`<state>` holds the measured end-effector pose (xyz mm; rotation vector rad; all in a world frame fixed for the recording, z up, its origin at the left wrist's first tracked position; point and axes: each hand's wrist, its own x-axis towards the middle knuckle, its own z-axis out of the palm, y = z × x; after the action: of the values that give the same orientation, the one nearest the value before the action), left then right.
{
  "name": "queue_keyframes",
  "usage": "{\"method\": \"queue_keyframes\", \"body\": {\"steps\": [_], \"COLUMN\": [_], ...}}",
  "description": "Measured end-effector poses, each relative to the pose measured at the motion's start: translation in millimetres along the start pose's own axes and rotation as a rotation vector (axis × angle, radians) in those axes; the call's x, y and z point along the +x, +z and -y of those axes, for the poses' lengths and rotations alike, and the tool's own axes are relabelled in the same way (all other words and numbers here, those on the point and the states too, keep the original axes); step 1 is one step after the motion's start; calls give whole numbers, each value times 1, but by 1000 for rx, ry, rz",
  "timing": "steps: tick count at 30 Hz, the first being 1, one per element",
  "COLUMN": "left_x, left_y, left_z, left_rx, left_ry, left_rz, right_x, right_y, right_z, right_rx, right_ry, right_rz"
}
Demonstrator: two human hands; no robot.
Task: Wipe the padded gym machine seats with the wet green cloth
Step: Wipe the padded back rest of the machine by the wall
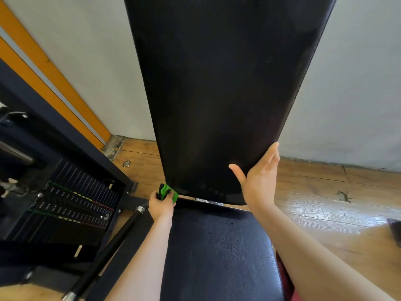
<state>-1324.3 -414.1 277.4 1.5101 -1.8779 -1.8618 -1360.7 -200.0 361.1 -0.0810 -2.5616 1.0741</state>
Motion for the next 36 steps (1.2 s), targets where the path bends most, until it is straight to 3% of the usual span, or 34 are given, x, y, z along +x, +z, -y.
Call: {"method": "queue_keyframes", "body": {"steps": [7,13,17,24,30,36], "left_x": [4,-22,-20,-19,-42,-39], "left_y": [2,8,12,19,27,32], "left_z": [-10,-9,1,6,-2,9], "left_rx": [-61,-289,-198,-148,-348,-285], "left_ry": [-126,-105,-34,-194,-145,-97], "left_rz": [18,106,82,-10,115,65], "right_x": [1,0,0,1,0,-6], "right_y": [0,1,1,-2,-4,-18], "right_z": [-2,-2,-5,-4,-3,-13], "right_rx": [5,11,17,17,32,273], "right_ry": [1,-10,-9,18,18,76], "right_rz": [12,7,4,21,38,65]}}
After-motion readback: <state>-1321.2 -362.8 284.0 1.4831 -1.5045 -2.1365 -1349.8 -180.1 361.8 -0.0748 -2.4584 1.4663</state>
